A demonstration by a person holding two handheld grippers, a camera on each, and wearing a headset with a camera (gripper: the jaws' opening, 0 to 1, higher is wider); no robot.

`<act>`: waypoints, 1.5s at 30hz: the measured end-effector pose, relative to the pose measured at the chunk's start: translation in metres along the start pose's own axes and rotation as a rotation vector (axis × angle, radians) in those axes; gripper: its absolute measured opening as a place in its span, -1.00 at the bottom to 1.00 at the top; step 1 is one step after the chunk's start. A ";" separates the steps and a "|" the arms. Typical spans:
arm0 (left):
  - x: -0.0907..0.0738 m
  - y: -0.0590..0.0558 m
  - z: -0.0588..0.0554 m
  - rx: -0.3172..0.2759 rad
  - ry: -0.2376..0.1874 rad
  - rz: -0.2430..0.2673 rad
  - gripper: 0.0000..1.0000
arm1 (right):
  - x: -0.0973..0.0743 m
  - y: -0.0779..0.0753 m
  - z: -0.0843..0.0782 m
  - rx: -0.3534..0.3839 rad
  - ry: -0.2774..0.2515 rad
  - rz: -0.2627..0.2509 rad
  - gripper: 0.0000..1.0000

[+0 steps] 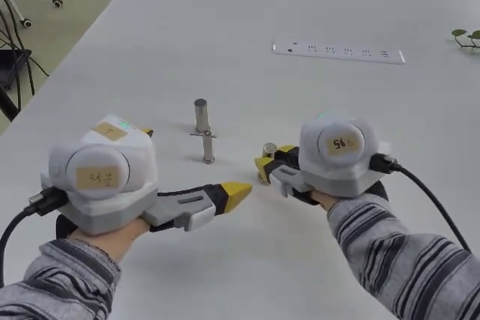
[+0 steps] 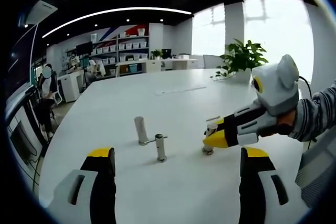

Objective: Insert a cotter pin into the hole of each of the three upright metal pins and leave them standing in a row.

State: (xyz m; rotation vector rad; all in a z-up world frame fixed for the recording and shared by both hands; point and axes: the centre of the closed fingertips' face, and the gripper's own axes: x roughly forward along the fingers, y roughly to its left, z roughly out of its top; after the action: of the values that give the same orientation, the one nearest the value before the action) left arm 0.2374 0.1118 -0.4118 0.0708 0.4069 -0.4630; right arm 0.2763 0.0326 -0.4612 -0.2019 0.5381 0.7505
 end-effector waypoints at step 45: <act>0.000 -0.008 0.003 0.022 -0.007 -0.019 0.97 | -0.043 -0.008 -0.007 -0.021 0.037 0.050 -0.53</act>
State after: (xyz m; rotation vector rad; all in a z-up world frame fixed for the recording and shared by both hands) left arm 0.2353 0.1041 -0.4093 0.0863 0.3958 -0.4862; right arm 0.2536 -0.0013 -0.4445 -0.2230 0.5717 0.8031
